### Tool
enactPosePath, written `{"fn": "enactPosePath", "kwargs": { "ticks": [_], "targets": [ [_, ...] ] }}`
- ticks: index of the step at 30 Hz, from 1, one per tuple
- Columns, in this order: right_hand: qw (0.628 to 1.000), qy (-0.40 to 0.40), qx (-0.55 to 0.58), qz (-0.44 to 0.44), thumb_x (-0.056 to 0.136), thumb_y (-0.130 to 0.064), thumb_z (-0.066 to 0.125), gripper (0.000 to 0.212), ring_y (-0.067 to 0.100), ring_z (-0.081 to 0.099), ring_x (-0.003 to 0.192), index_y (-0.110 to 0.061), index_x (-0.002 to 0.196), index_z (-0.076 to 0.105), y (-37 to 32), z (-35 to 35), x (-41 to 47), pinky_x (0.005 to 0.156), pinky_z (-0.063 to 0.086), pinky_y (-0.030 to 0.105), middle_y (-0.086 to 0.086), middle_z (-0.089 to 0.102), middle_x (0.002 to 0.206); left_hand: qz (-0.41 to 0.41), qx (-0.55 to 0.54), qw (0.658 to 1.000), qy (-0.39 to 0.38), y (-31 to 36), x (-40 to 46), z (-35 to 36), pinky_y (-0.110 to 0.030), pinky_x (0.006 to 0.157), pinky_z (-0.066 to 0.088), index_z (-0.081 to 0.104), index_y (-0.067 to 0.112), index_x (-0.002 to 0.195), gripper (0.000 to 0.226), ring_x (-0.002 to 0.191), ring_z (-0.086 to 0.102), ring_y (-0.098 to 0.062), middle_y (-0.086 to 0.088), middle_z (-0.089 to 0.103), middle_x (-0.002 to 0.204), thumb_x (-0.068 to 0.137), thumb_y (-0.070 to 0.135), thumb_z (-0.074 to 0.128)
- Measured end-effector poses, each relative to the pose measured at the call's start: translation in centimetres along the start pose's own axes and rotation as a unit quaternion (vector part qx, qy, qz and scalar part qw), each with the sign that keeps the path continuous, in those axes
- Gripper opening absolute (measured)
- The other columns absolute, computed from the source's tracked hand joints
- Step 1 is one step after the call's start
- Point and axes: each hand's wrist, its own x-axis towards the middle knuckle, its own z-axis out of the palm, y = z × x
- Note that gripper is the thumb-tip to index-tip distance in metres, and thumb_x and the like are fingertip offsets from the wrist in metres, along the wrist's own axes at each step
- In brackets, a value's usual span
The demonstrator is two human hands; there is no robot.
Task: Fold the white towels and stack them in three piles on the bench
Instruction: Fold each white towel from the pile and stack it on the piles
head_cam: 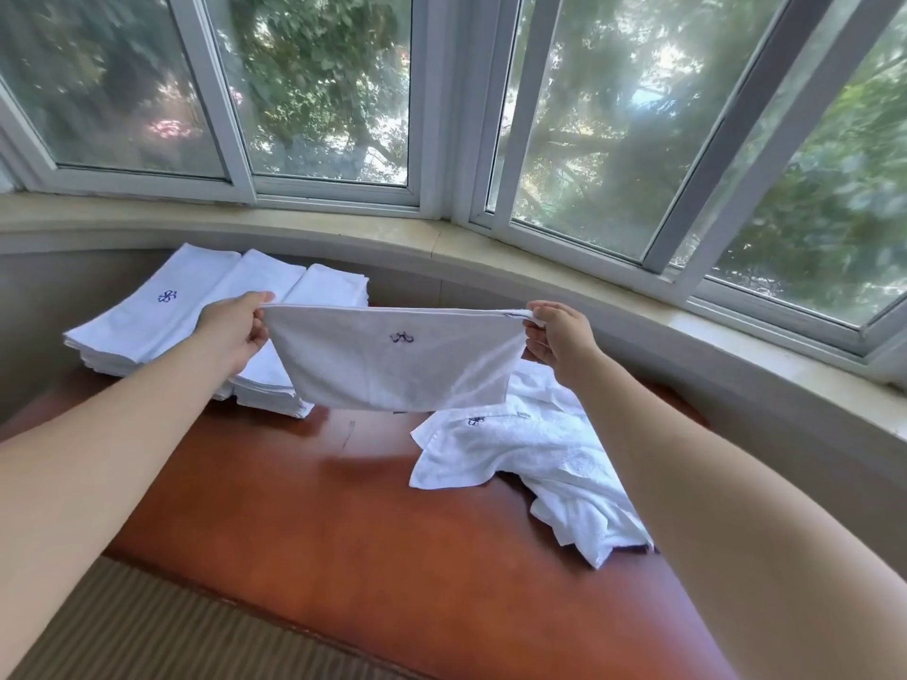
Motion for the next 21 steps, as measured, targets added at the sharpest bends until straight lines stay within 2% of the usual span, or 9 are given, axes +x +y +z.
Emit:
{"fn": "enactPosePath", "kwargs": {
  "ticks": [2,5,9,11,13,15,21],
  "targets": [
    [1.000,-0.009,-0.013,-0.004,0.095,-0.004,0.052,0.022,0.016,0.059,0.057,-0.012,0.099,0.072,0.7,-0.9,0.1,0.075,0.058,0.037,0.008,0.067,0.076,0.021,0.026,0.999,0.004,-1.0,-1.0,-0.2,-0.017,0.053,0.043,0.071,0.015,0.098,0.011,0.044,0.036,-0.006,0.001,0.047,0.067,0.088,0.017,0.075],
    [0.997,-0.027,-0.064,0.024,0.093,-0.003,0.052,0.024,0.012,0.061,0.056,-0.013,0.094,0.073,3.9,-2.2,-0.3,0.062,0.056,0.026,0.005,0.068,0.073,0.016,0.097,0.995,0.011,-5.1,-2.2,-1.8,-0.018,0.054,0.042,0.072,0.017,0.095,0.005,0.047,0.037,-0.006,0.000,0.044,0.069,0.092,0.020,0.072],
    [0.975,-0.068,-0.181,0.113,0.094,-0.001,0.051,0.024,0.015,0.054,0.057,-0.012,0.091,0.072,11.5,-4.2,-2.4,0.058,0.047,0.025,0.007,0.064,0.073,-0.062,0.209,0.975,0.041,-13.2,-3.8,-5.9,-0.019,0.053,0.047,0.071,0.017,0.095,0.007,0.057,0.041,-0.010,-0.002,0.050,0.073,0.092,0.023,0.073],
    [0.958,-0.080,-0.229,0.153,0.095,-0.001,0.052,0.023,0.018,0.053,0.060,-0.010,0.093,0.073,15.3,-5.3,-4.1,0.058,0.044,0.026,0.010,0.063,0.075,-0.093,0.269,0.958,0.037,-16.9,-4.8,-8.1,-0.019,0.048,0.048,0.072,0.014,0.096,0.009,0.057,0.046,-0.012,-0.004,0.055,0.074,0.092,0.022,0.073],
    [0.943,-0.092,-0.267,0.175,0.094,-0.002,0.055,0.020,0.016,0.053,0.058,-0.011,0.093,0.073,18.3,-6.0,-6.2,0.056,0.041,0.024,0.008,0.061,0.072,-0.117,0.308,0.944,0.024,-19.7,-5.8,-10.2,-0.019,0.049,0.048,0.073,0.013,0.098,0.009,0.057,0.047,-0.012,-0.004,0.055,0.073,0.092,0.021,0.073],
    [0.933,-0.097,-0.295,0.183,0.093,-0.003,0.058,0.018,0.012,0.053,0.053,-0.013,0.090,0.072,20.5,-6.4,-8.2,0.052,0.042,0.020,0.005,0.061,0.069,-0.137,0.324,0.936,0.015,-21.4,-6.9,-11.7,-0.021,0.051,0.048,0.073,0.012,0.099,0.010,0.058,0.047,-0.012,-0.004,0.055,0.073,0.092,0.018,0.071],
    [0.919,-0.089,-0.322,0.210,0.094,-0.005,0.059,0.016,0.013,0.054,0.051,-0.012,0.095,0.074,24.3,-7.4,-13.7,0.053,0.044,0.023,0.003,0.061,0.063,-0.170,0.323,0.931,-0.027,-23.2,-10.9,-15.6,-0.027,0.067,0.050,0.072,0.010,0.108,0.015,0.064,0.047,-0.015,-0.006,0.055,0.080,0.095,0.017,0.068]
  ]
}}
